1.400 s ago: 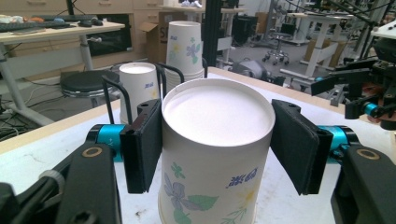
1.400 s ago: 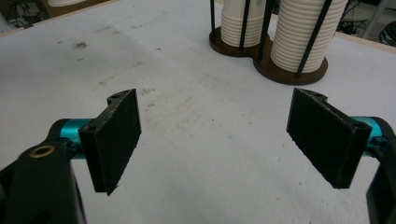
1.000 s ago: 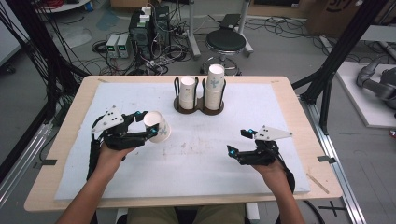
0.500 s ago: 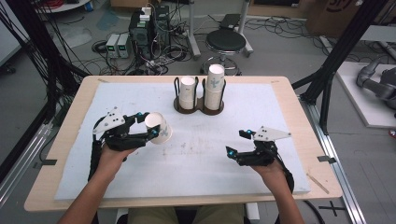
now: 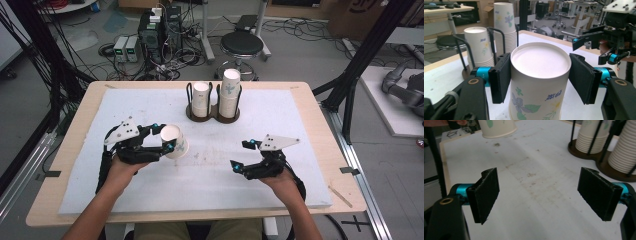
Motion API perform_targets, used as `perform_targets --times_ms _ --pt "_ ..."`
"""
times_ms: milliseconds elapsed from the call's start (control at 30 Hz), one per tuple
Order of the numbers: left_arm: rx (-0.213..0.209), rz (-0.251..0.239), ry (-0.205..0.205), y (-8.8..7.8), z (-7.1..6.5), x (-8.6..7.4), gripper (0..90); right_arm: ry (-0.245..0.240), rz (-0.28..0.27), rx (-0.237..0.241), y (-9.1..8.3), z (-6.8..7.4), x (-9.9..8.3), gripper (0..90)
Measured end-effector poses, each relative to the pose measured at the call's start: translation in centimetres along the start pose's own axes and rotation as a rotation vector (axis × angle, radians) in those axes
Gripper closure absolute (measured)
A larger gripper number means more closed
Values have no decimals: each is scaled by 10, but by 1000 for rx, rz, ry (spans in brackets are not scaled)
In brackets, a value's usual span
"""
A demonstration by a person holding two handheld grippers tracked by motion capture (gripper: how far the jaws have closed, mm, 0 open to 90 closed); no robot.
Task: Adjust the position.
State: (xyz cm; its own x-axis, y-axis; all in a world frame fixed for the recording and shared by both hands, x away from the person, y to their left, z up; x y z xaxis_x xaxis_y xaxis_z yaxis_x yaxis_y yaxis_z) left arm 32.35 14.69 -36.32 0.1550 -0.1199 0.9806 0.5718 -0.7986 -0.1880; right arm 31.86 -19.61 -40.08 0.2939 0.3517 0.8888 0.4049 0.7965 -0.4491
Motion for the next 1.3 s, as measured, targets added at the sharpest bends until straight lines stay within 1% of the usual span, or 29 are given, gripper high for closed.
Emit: perform_targets --times_ms 33,100,133,167,200,267,300,333,367,433,467,500,667,700,800,967,1067,1100,1133,1167,1200,1233,1300 --pt "-9 2 5 1 -2 0 366 -14 -1 35 5 3 3 182" --pt "-20 4 9 3 -6 1 366 -27 -3 55 9 6 7 182" --pt "-28 5 11 4 -8 1 366 -27 -3 55 9 6 7 182" --pt "-33 9 16 5 -9 2 366 -36 -2 84 15 9 11 182" --pt "-39 11 20 6 -11 2 366 -36 -2 84 15 9 11 182" --pt "-47 16 28 8 -14 4 367 -56 -7 125 26 15 17 182" --pt "-50 18 29 9 -15 4 367 -56 -7 125 26 15 17 182" --pt "-52 22 29 10 -16 5 367 -65 -6 144 31 18 20 182" --pt "-53 29 30 11 -16 5 367 -65 -6 144 31 18 20 182" --pt "-59 37 32 13 -17 6 368 -82 -8 178 39 22 24 182" --pt "-64 42 33 14 -18 6 368 -82 -8 178 39 22 24 182" --pt "-68 44 34 15 -19 6 368 -90 -10 186 41 23 26 182" --pt "-101 59 38 20 -25 5 368 -100 -6 223 50 26 27 182" --pt "-106 61 39 21 -26 5 368 -98 0 228 52 27 27 182" --pt "-129 65 36 24 -30 5 369 -106 -5 233 54 29 28 182" --pt "-180 71 33 31 -39 4 370 -114 -14 236 56 30 28 182" --pt "-206 76 35 36 -43 3 369 -116 -9 248 58 32 27 182" --pt "-214 75 33 37 -45 3 369 -110 -7 252 58 33 27 182" --pt "-233 76 32 39 -47 3 369 -117 -8 262 59 34 27 182" --pt "-243 74 31 40 -48 3 370 -121 -9 261 59 34 26 182" --pt "-243 74 31 40 -48 3 370 -121 -9 261 59 34 26 182" --pt "-252 73 29 41 -50 2 370 -125 -6 272 60 35 26 182" --pt "-269 73 32 42 -51 2 370 -128 -8 279 61 37 26 182"
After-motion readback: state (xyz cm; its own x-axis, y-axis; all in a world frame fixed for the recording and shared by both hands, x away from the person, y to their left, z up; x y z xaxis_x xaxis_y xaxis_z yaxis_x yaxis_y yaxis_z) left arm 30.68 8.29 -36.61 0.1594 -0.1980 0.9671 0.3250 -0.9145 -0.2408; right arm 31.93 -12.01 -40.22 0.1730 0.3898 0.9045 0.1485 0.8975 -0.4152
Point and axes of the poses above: each handheld gripper's, and its own axes: y roughly forward along the jaws, x roughly out of its top, z roughly to its left, the point moved 3 cm from there along y, roughly forward along the jaws, and after that the axes turned 2 degrees about x, right-handed, at the moved point
